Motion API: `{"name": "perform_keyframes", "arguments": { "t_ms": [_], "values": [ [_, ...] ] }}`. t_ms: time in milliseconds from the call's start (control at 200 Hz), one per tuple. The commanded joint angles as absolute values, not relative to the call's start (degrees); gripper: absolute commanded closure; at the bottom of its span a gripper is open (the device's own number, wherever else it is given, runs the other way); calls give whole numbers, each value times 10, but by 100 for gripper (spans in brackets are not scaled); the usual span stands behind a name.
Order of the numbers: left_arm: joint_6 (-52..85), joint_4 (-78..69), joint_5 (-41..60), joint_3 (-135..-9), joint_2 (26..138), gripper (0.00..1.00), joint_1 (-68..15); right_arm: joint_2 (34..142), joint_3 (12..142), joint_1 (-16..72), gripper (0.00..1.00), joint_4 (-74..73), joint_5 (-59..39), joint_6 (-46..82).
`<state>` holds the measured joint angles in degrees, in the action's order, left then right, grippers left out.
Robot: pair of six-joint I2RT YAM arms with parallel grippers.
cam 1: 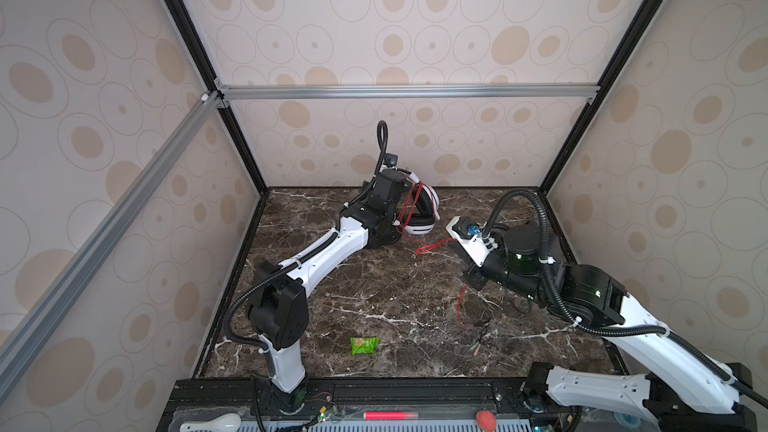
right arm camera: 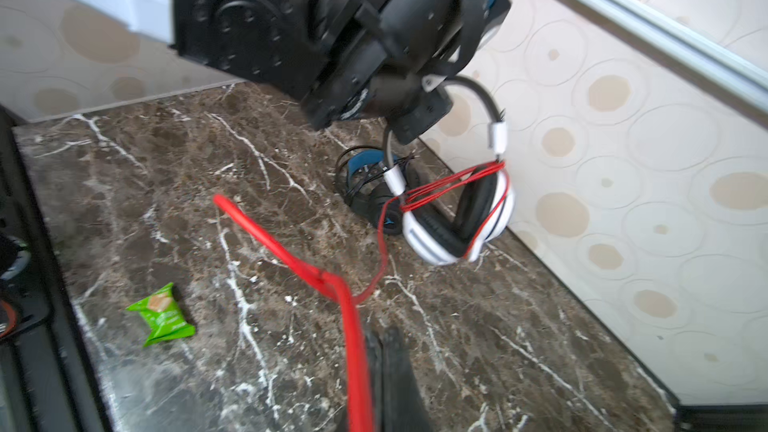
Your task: Wrap the headphones
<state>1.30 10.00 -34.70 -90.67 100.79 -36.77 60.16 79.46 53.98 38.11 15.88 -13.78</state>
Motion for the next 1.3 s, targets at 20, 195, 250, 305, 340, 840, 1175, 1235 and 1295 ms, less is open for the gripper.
{"name": "perform_keyframes", "arguments": {
  "t_ms": [20,195,250,305,340,840,1175,1235,1295],
  "values": [
    [-30,74,-282,-881,916,100,-389,624,845,504,100,385,190,-194],
    [-16,122,-184,-800,840,100,-393,660,897,438,100,370,176,-204],
    [-9,134,-157,-780,816,100,-394,669,908,418,100,366,164,-204],
    [-3,144,-135,-760,795,100,-394,678,919,401,100,361,150,-203],
    [-3,152,-120,-750,783,100,-394,685,929,393,100,360,144,-204],
    [29,220,47,-707,697,100,-403,781,1004,251,100,377,122,-149],
    [67,262,71,-745,649,100,-404,809,968,169,100,376,98,-111],
    [66,274,68,-757,646,100,-404,813,961,164,100,375,96,-112],
    [66,284,70,-769,644,100,-404,820,952,151,100,374,94,-111]
  ]
}}
